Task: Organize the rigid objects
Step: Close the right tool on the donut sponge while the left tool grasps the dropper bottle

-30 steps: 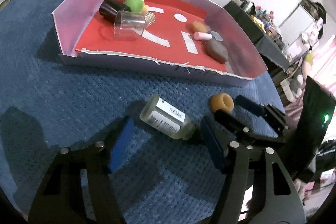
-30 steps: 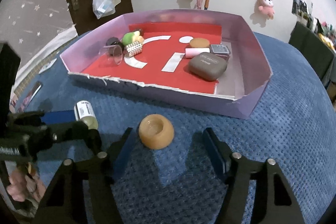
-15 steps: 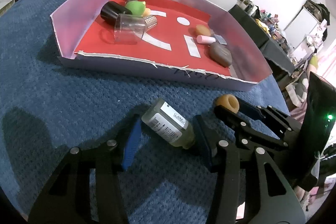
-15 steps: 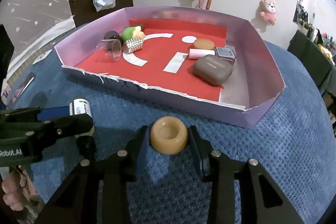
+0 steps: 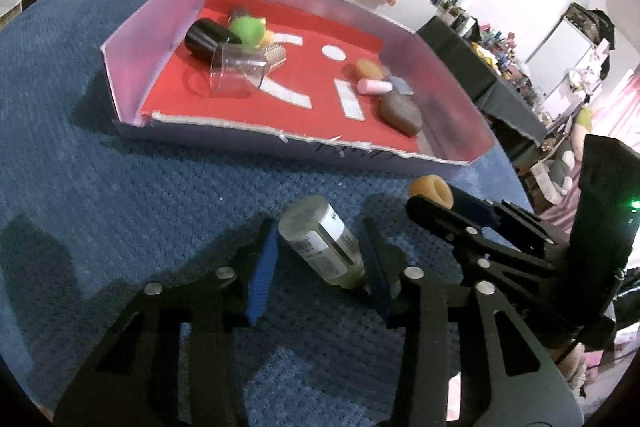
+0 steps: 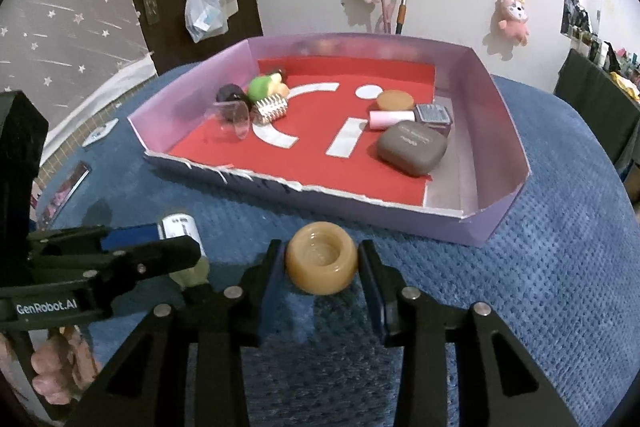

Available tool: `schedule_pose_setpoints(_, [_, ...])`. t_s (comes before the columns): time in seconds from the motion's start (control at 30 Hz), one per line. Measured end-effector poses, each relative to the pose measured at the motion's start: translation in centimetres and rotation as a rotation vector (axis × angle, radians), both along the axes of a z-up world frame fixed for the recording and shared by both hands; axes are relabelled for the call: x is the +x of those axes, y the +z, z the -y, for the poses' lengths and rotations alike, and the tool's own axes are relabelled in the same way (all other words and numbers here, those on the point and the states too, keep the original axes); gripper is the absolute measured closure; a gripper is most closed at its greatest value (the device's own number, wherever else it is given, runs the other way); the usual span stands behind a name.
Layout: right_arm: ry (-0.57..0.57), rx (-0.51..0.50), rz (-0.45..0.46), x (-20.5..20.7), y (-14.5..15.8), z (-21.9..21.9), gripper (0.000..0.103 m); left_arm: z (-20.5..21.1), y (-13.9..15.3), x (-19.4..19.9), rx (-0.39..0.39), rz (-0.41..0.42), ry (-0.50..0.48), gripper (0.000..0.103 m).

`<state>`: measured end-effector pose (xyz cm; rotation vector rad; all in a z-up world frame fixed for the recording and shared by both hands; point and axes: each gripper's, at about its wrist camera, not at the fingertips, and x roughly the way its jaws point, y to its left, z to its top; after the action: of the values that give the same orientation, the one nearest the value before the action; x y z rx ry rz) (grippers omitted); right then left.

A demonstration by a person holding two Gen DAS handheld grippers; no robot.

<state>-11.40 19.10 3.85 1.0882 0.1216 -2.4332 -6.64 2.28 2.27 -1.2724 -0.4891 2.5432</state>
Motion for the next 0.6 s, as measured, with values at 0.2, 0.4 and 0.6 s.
schedule_pose_setpoints(0.2, [0.001,-0.009,-0.014,0.2,0.7,0.3,0.063,-0.3,0.8,0.5,0.008,-0.022,-0.026,0.070])
schedule_pose_setpoints(0.4, [-0.015,-0.011,-0.024,0.6,1.2,-0.2,0.063,-0.9,1.4,1.3,0.008,-0.046,-0.061,0.071])
schedule_pose_setpoints(0.6, [-0.026,-0.010,-0.017,0.9,1.1,-0.7,0.063,-1.6,1.6,1.4,0.029,-0.037,-0.106,0.074])
